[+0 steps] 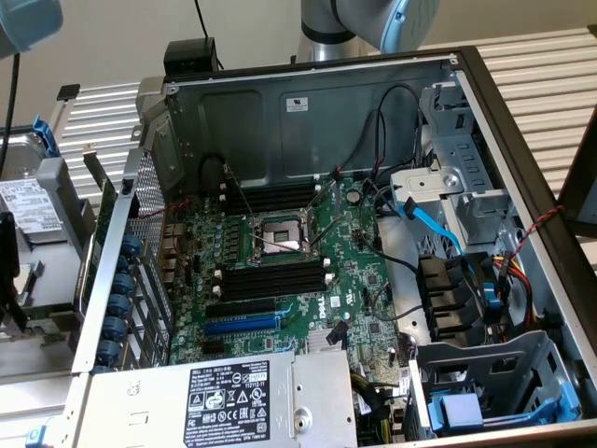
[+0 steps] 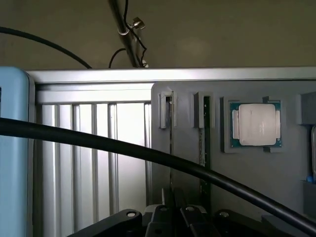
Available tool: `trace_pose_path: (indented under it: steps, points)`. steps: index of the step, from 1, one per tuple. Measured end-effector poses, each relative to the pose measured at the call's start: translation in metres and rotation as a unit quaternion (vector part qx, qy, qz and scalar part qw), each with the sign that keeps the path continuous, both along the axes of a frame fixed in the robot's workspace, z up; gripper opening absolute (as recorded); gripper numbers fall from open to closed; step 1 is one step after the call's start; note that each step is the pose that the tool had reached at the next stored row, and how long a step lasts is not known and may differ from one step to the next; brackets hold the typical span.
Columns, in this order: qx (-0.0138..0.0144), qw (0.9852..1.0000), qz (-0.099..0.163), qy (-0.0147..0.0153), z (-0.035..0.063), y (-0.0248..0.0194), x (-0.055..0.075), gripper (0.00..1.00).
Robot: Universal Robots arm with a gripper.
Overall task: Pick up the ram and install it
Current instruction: 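Pick up the ram and move it above insertion slot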
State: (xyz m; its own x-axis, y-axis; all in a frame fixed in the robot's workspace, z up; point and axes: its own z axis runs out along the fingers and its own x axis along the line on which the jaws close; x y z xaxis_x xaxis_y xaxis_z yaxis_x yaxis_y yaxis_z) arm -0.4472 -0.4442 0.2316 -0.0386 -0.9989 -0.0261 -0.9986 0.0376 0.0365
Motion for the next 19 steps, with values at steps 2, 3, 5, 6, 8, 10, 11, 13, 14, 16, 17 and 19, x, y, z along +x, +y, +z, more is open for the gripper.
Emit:
trace_pose_path:
  steps: [2, 3, 5, 6, 8, 10, 11, 13, 14, 16, 17, 19]
  points:
    - [0.0, 1.0, 0.0, 0.0, 0.0093, 0.0, 0.0, 0.12]
    - [0.0, 1.0, 0.0, 0.0001, 0.0136, 0.0, 0.0, 0.12]
    - [0.0, 1.0, 0.0, 0.0, 0.0226, 0.0, 0.0, 0.12]
    - [0.0, 1.0, 0.0, 0.0, 0.0271, -0.0001, 0.0, 0.12]
    - [0.0, 1.0, 0.0, 0.0001, 0.0366, 0.0, 0.0, 0.12]
    - [0.0, 1.0, 0.0, 0.0001, 0.0454, 0.0, 0.0, 0.12]
    - [0.0, 1.0, 0.0, 0.0001, 0.0502, 0.0, 0.0, 0.12]
    - [-0.0001, 1.0, 0.0, 0.0002, 0.0592, 0.0, 0.0, 0.12]
    - [-0.0001, 1.0, 0.0, 0.0001, 0.0637, 0.0, 0.0, 0.12]
    - [-0.0001, 1.0, 0.0, 0.0004, 0.0728, -0.0001, 0.001, 0.12]
    - [0.0, 1.0, 0.0, 0.0005, 0.0773, -0.0001, 0.002, 0.12]
    - [0.0, 1.0, 0.0, 0.0013, 0.0864, 0.0, 0.004, 0.12]
